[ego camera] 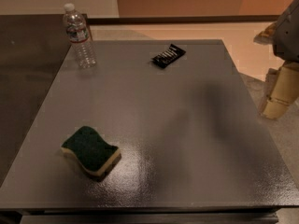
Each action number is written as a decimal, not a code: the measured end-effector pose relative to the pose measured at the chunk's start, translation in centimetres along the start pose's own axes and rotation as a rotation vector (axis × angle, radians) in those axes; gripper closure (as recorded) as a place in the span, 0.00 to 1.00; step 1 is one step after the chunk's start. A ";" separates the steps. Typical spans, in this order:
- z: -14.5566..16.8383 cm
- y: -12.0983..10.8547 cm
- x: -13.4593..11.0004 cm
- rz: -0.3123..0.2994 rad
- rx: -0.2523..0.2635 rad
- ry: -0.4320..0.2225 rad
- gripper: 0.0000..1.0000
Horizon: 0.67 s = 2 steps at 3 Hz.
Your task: Move rxbar chocolate near sponge
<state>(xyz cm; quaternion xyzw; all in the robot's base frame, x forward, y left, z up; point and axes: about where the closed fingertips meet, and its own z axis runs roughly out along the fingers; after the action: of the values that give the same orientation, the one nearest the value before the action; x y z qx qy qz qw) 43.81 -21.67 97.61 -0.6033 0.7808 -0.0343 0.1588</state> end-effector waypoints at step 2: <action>0.2 -0.3 -0.2 0.000 0.001 -0.006 0.00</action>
Offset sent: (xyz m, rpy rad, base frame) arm 0.1872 0.0543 -0.0481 0.2775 -0.0983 0.0471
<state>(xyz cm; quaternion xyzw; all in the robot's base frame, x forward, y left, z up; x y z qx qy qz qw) 44.17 -21.56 97.52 -0.6032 0.7804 -0.0329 0.1613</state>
